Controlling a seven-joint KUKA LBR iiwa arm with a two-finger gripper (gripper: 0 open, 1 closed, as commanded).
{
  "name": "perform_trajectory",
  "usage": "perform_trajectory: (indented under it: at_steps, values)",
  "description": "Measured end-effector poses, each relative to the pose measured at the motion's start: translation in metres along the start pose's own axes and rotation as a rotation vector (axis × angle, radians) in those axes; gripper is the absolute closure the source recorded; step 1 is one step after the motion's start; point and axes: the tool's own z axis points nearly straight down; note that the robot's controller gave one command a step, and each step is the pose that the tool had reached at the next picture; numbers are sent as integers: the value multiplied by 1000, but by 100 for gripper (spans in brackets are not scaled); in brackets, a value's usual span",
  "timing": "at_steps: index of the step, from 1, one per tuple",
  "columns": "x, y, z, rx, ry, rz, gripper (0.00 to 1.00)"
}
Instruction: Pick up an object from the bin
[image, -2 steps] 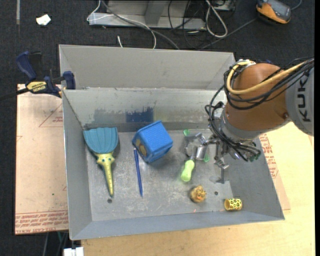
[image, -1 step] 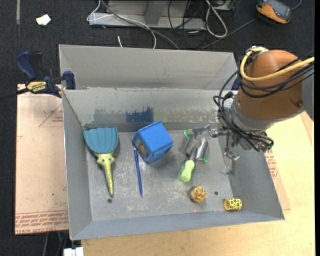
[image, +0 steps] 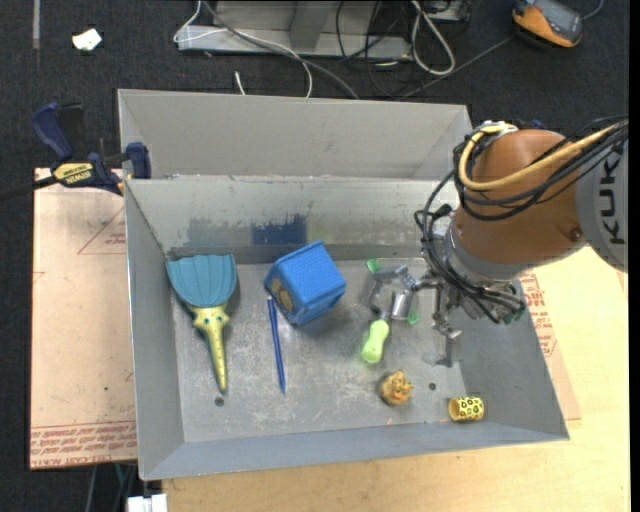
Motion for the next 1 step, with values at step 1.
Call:
perform_trajectory:
  at_steps: [1]
  values:
    - [-7,19,29,2,-2,-208,0]
